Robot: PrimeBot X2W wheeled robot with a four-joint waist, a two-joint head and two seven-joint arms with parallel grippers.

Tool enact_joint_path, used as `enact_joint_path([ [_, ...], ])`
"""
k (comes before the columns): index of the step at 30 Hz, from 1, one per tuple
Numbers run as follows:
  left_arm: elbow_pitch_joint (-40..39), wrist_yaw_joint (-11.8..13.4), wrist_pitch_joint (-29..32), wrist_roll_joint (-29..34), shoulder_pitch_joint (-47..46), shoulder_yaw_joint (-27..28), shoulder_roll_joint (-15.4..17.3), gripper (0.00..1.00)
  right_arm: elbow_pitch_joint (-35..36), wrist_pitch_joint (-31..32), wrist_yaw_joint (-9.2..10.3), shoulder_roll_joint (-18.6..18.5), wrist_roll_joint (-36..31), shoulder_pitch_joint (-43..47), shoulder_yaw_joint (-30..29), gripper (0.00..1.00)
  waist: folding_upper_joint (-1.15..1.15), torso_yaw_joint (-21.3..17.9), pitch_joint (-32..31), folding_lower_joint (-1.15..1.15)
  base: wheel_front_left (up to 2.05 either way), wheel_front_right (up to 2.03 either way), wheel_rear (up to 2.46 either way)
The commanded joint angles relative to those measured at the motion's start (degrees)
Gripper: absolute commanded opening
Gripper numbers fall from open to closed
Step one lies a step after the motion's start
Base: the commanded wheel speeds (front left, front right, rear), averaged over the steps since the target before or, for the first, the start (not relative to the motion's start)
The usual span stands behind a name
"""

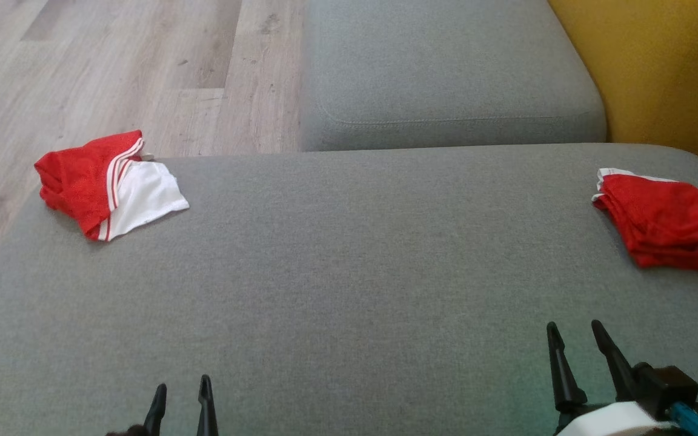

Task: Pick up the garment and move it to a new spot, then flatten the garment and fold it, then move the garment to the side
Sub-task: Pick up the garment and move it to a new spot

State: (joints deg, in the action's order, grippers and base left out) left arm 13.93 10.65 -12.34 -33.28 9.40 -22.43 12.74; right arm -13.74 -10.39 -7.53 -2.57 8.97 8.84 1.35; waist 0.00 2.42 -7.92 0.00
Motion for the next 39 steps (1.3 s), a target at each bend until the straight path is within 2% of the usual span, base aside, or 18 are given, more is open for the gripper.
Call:
enact_joint_path([
  [1, -1.98, 0.44, -0.24, 0.20, -3.38, 1.49, 0.47, 1.00, 2.14, 0.30, 0.04, -0.32, -0.41, -1.82, 1.28, 1.00, 0.00, 0.24, -0.02, 0.00, 0.00, 0.00, 0.00],
  [8, -2.20, 0.65, -0.01, 0.19, -3.89, 1.48, 0.88, 1.00, 1.94, 0.23, 0.04, -0.32, 0.06, -1.36, 1.26, 1.00, 0.00, 3.26, -0.23, 0.00, 0.00, 0.00, 0.00],
  [17, -4.19, 1.28, 1.20, 1.03, -5.25, 1.82, 3.19, 1.00, 1.35, -1.31, 0.04, -0.31, 2.46, -2.11, 1.91, 1.00, 0.00, 17.47, 0.11, 0.00, 0.00, 0.00, 0.00],
  [18, -4.19, 1.28, 1.20, 1.03, -5.25, 1.82, 3.19, 1.00, 1.35, -1.31, 0.04, -0.31, 2.46, -2.11, 1.91, 1.00, 0.00, 17.47, 0.11, 0.00, 0.00, 0.00, 0.00],
  [22, -5.55, 1.98, 1.22, 0.91, -5.23, 2.90, 4.20, 1.00, 0.57, -1.97, 0.04, -0.31, 3.38, -3.59, 3.34, 1.00, 0.00, 22.23, 1.30, 0.00, 0.00, 0.00, 0.00],
  [26, -7.72, 3.50, -0.32, 0.33, -4.28, 5.48, 4.42, 1.00, -0.40, -2.14, 0.04, -0.31, 3.09, -7.39, 6.41, 1.00, 0.00, 24.50, 3.95, 0.00, 0.00, 0.00, 0.00],
  [31, -9.67, 4.62, -1.37, -0.07, -2.74, 7.76, 4.50, 1.00, -1.79, -2.35, 0.04, -0.31, 3.06, -10.22, 8.43, 1.00, 0.00, 25.37, 5.16, 0.00, 0.00, 0.00, 0.00],
  [39, -10.89, 4.70, -1.86, -0.08, -1.90, 8.71, 4.72, 1.00, -2.56, -2.68, 0.04, -0.31, 2.81, -11.23, 8.84, 1.00, 0.00, 25.86, 5.77, 0.00, 0.00, 0.00, 0.00],
])
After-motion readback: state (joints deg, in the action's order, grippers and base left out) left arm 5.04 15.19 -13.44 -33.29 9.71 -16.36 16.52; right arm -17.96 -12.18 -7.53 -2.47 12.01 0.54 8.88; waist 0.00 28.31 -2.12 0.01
